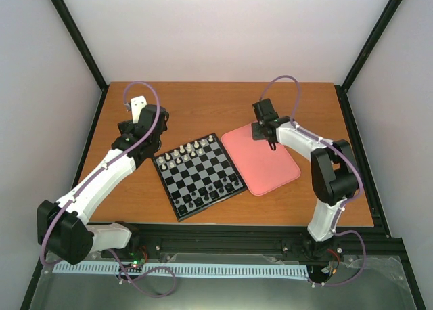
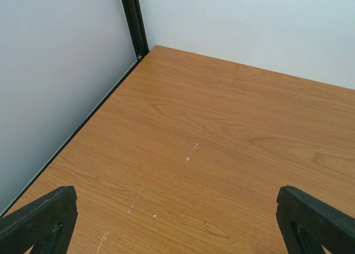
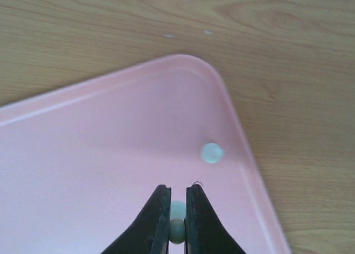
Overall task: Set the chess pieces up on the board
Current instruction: Place the chess piece on the chessboard.
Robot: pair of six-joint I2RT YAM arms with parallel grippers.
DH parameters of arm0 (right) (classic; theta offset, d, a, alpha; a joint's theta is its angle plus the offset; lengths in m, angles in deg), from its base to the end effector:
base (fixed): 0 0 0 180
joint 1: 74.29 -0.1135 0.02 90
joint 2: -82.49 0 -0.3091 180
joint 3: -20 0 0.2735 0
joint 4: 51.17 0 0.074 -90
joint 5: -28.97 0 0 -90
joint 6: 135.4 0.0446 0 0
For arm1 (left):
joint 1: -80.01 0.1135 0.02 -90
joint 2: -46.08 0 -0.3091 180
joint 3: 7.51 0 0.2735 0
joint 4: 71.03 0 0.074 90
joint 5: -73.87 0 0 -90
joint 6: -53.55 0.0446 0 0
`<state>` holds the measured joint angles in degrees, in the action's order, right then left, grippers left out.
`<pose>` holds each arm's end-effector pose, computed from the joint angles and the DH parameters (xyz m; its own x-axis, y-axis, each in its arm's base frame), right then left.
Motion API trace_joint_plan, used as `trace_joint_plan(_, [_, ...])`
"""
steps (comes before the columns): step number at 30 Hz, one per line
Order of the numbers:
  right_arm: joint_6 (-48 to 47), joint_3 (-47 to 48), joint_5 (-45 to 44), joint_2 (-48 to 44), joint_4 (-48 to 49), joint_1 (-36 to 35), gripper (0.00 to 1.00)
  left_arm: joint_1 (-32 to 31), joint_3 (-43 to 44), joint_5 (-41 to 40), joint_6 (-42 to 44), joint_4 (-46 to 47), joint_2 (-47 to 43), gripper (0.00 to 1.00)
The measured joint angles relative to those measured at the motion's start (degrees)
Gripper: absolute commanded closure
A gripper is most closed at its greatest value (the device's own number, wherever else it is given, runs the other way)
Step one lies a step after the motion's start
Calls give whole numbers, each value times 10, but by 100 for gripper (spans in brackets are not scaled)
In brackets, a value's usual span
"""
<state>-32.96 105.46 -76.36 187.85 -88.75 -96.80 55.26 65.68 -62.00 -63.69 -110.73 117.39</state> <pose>0.3943 0.1506 0.2198 -0.8119 -0.1116 -0.5730 -0.0645 0.9927 -0.1019 0.2652 -0.0870 0.3509 -0.3928 -0.1698 -0.9038 -0.4535 0.8908 0.0297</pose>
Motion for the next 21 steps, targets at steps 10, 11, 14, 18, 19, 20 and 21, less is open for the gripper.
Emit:
trace_joint_plan(10, [-15,92,69,39,4,-116,96,0,0,0,0,0,0,0])
trace_joint_plan(11, [-17,111,74,54,4,-130,96,0,0,0,0,0,-1,0])
trace_joint_plan(14, [-22,155,90,92,3,-159,96,0,0,0,0,0,-4,0])
trace_joint_plan(18, [-25,185,110,125,-1,-177,96,0,0,0,0,0,-9,0])
trace_joint_plan(19, [-26,190,114,130,-3,-179,96,0,0,0,0,0,-11,0])
trace_joint_plan(20, [-26,191,115,134,-5,-181,96,0,0,0,0,0,-12,0])
trace_joint_plan(21, [-26,193,116,137,-9,-182,96,0,0,0,0,0,-13,0])
